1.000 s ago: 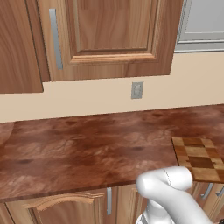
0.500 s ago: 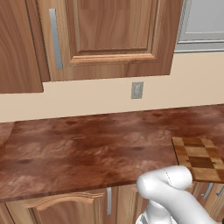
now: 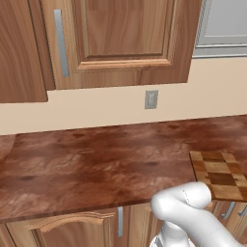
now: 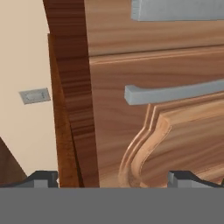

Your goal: Move the cutting board and knife to the sink. Then move spray from the cabinet to the counter.

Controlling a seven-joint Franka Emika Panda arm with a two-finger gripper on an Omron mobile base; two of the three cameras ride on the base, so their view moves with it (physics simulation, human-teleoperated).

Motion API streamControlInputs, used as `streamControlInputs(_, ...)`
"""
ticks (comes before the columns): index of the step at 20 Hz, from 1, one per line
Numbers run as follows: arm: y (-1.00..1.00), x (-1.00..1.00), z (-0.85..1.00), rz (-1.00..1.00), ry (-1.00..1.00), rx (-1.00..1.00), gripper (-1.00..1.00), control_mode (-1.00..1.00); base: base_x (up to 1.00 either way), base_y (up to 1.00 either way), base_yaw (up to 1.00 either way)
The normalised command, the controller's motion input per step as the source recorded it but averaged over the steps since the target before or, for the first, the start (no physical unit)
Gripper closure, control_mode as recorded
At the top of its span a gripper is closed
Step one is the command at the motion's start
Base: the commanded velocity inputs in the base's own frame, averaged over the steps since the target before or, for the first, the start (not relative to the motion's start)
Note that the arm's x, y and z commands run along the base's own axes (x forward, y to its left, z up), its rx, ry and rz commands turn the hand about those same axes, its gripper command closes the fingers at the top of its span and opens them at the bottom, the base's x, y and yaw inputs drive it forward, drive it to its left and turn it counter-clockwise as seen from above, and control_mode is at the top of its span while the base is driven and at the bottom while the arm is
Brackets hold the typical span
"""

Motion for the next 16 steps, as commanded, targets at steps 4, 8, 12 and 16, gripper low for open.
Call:
streamControlInputs(4,-0.01,0.00,0.00,-0.02,0.00,0.00,-1.00,-1.00,0.00,0.00,0.00)
streamControlInputs(8,0.00,0.00,0.00,-0.01,0.00,0.00,-1.00,-1.00,0.00,0.00,0.00)
streamControlInputs(12,0.00,0.00,0.00,-0.01,0.01,0.00,-1.00,-1.00,0.00,0.00,0.00)
streamControlInputs(16,0.00,0.00,0.03,0.00,0.05,0.00,-1.00,-1.00,0.00,0.00,0.00)
